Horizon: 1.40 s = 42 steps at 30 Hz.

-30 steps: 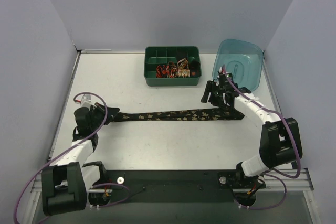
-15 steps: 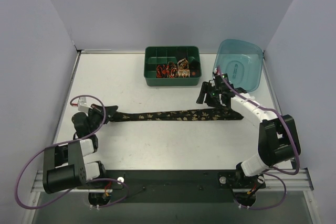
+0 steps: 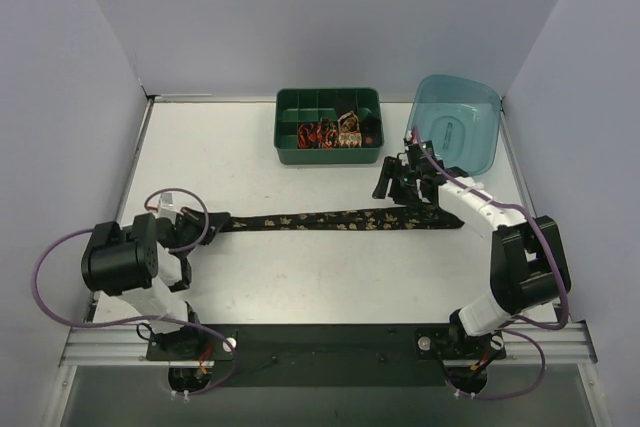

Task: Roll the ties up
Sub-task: Flatten out the tie at the center of the board.

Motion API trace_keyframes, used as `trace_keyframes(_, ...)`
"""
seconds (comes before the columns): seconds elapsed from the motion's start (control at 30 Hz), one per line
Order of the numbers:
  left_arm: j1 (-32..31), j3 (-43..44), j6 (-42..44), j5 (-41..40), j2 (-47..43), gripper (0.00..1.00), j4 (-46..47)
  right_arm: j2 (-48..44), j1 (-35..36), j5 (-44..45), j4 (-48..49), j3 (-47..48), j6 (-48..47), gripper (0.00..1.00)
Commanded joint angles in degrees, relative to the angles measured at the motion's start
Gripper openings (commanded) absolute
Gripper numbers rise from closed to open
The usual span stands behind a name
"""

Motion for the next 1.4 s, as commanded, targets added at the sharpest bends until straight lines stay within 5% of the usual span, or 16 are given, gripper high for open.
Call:
trace_keyframes(0.0, 0.3, -0.2, -3.2, 3.2, 9.3, 0.00, 19.7, -0.6, 0.6, 0.1, 0.0, 0.4, 0.1, 0.61)
trace_keyframes(0.17, 0.1, 0.6, -6.6, 3.9, 18.4, 0.00, 27.4, -1.2, 0.6, 0.6, -0.4, 0.2, -0.1, 0.61)
trace_keyframes(0.53, -0.7, 0.4, -3.1, 2.1, 10.5, 0.00, 21.2, -2.7, 0.7, 0.9, -0.9, 0.6, -0.3, 0.61)
trace_keyframes(0.7, -0.7, 1.6, -1.4, 2.5, -1.2, 0.00, 10.8, -3.0, 1.4, 0.1, 0.3, 0.4, -0.9, 0.61)
trace_keyframes(0.93, -0.8, 7.8, 7.0, -2.1, -18.5, 0.00, -20.2, -2.3, 1.6, 0.1, 0.0, 0.9, -1.1, 0.61)
trace_keyframes(1.03, -0.5, 8.6, 8.2, -4.2, -20.5, 0.00, -25.3, -2.1, 1.5, -0.4, -0.1, 1.3, -1.1, 0.61)
trace_keyframes(1.37, -0.7, 4.4, 4.5, -5.5, -8.1, 0.00, -10.8, -1.5, 1.7, -1.2, 0.5, 1.1, -1.2, 0.61)
